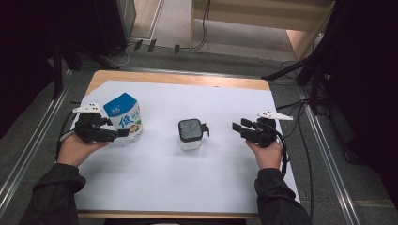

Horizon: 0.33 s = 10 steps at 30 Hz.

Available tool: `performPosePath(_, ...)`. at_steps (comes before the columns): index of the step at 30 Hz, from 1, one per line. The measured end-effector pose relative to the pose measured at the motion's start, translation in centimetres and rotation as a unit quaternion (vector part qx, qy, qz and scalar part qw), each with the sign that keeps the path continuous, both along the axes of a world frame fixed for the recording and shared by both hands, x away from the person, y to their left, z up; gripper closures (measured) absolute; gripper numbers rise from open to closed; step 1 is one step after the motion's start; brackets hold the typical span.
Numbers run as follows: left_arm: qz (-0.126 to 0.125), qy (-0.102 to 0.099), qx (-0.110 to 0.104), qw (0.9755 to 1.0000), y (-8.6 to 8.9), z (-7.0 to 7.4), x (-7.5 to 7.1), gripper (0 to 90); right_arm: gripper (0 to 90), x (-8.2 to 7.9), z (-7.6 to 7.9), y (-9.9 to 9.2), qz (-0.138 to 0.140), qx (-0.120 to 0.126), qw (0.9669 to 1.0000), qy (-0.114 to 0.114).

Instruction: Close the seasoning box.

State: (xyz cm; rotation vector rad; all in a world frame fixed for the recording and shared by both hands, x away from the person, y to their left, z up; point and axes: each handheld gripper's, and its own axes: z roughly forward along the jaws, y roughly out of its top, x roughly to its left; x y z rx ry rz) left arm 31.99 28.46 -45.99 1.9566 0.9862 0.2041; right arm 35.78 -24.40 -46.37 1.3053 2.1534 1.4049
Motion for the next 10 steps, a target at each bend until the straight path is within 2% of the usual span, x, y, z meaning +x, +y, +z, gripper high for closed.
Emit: performPosePath(10,0.0,0.004,-0.003,1.0,0.16,-0.12,0.13,33.6,49.2,-0.09,-0.5,-0.21,-0.002,-0.009,1.0,0.002)
